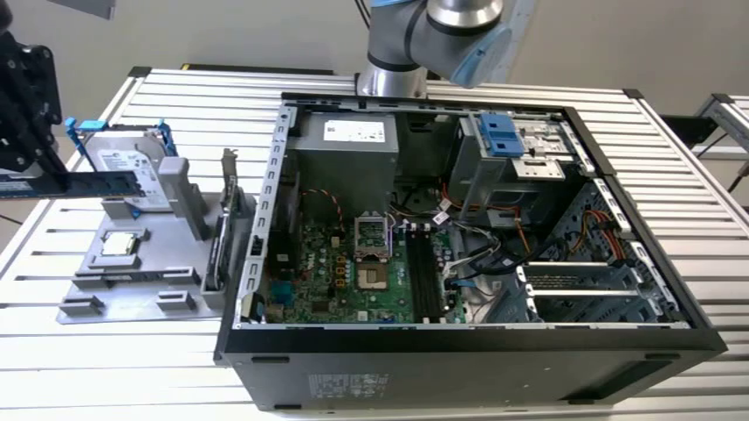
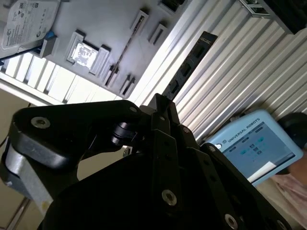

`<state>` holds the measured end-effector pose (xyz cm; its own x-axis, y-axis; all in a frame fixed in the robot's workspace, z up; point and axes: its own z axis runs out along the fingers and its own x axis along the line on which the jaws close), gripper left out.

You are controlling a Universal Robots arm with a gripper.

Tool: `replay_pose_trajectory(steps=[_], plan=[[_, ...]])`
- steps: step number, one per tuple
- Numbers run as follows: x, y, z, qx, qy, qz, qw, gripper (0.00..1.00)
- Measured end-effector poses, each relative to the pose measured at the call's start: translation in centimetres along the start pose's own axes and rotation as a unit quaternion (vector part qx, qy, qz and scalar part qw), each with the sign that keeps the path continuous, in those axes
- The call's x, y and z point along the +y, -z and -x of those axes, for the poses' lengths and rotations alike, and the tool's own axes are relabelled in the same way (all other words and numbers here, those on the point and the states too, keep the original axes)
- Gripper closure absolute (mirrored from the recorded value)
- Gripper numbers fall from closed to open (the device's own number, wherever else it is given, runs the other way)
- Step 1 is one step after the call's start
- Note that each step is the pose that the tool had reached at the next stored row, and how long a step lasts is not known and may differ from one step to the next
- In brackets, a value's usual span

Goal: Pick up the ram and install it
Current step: 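Pick up the ram and move it above insertion slot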

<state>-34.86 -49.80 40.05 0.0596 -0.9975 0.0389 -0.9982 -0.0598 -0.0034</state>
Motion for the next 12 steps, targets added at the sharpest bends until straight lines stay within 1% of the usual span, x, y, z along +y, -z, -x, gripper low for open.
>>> replay_pose_trajectory(steps=[12], plan=[[-1.24,0.00,-0.08,0.0000,0.000,0.0000,1.0000,1.00]])
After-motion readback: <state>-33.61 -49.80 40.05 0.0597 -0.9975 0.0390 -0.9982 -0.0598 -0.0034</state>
